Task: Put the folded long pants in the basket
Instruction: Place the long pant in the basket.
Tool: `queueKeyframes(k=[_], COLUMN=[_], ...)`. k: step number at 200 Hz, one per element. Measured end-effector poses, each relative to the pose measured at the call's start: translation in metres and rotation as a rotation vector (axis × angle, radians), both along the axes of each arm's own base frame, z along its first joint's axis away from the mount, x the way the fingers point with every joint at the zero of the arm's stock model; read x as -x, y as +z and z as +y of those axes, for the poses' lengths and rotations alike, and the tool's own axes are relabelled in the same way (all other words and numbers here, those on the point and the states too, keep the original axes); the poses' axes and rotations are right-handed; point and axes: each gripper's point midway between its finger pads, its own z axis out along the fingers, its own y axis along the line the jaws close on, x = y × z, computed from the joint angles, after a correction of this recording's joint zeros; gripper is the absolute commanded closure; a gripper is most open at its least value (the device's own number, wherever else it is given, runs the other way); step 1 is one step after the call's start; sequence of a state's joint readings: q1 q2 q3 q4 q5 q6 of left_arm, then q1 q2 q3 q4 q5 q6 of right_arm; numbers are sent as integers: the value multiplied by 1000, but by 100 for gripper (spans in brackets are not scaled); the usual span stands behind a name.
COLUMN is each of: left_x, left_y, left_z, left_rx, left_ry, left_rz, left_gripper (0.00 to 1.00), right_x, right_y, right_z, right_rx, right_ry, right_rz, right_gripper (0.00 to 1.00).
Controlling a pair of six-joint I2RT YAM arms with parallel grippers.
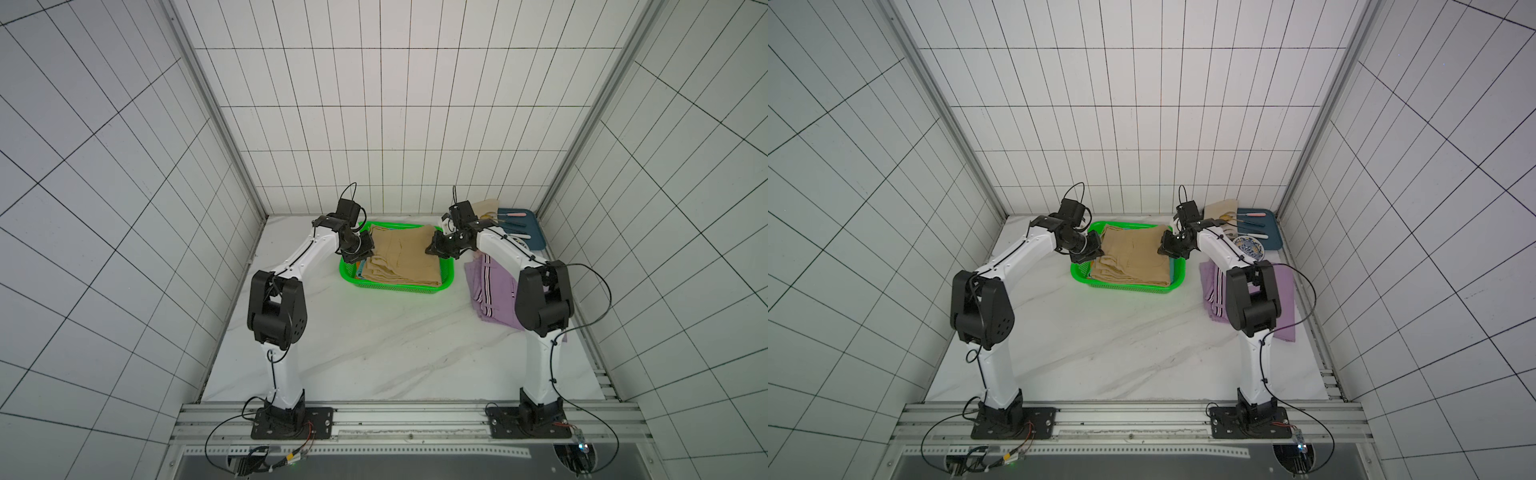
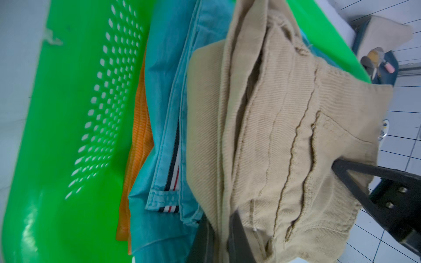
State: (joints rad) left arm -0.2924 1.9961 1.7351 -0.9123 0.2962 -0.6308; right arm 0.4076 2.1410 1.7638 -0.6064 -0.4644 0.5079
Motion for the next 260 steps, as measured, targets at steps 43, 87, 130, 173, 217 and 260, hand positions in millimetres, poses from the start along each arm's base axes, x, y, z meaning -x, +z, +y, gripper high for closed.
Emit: queueKeyframes(k=[43,87,130,173,217,260], left_x=[1,4,31,46,29,22], left_y=[-35,-21,53,88,-8,-34], left_z=[5,25,33,-21,-26,-24], left_rx=[-23,-66,-43,69,42,114], left_ry=[6,54,88,-41,-35,-7], left_rz=[96,67,-102,-213,0,102], left_gripper=[77,58,100,100,100,100], right_x=[-1,-2,21,52,62,67], right_y=[-10,8,97,108,10,-9], right_z=[-1,-18,-38,-2,16,19], right_rx=[21,107,143,134,201,161], right_ry=[12,-7,-46,46,117,89], right_rz=[20,-61,-316,-406,-209,-146], right_gripper=[78,63,76,85,90,92])
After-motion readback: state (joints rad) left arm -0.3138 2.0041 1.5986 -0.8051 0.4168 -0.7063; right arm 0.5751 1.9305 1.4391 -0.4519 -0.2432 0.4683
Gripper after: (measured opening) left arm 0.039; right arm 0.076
